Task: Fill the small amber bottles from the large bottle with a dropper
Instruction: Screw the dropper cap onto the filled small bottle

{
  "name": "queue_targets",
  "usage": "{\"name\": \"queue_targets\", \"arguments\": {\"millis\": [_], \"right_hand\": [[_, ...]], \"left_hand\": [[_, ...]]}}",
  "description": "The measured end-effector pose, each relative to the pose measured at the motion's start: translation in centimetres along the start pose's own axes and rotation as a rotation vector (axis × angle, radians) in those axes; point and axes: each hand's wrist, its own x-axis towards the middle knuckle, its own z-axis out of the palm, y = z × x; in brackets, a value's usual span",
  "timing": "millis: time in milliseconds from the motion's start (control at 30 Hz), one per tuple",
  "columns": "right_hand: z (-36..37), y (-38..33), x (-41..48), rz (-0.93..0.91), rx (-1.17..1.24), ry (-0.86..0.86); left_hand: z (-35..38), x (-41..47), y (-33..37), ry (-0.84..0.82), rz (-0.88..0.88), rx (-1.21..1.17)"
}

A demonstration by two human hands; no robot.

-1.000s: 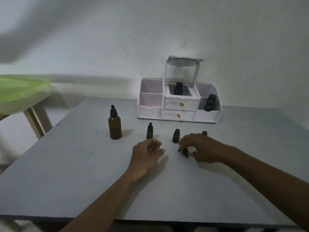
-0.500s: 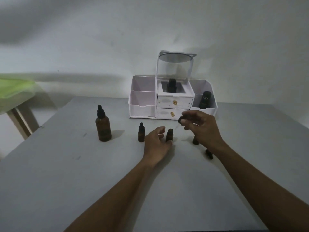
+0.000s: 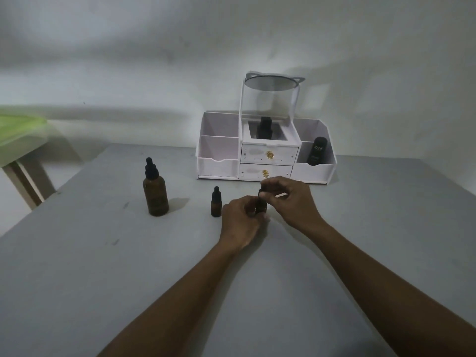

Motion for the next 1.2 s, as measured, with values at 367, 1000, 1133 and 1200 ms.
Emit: {"name": "queue_targets", "arguments": {"millis": [367, 1000, 1133, 1200], "right_hand": [[3.3, 1.0, -2.1, 0.043, 0.055, 0.248], [3.5, 1.4, -2.0, 0.09, 0.231, 0.259], [3.5, 1.4, -2.1, 0.066, 0.227, 0.225], [3.5, 1.4, -2.2, 0.058, 0.199, 0.223]], "left_hand": [[-0.3, -0.5, 0.0, 0.036, 0.042, -0.084], [-0.7, -0.5, -0.5, 0.034, 0.098, -0.089], [-0.6, -0.7, -0.3, 0.022, 0.083, -0.114], [-0.6, -0.6, -0.3, 0.029, 0.079, -0.11]]}}
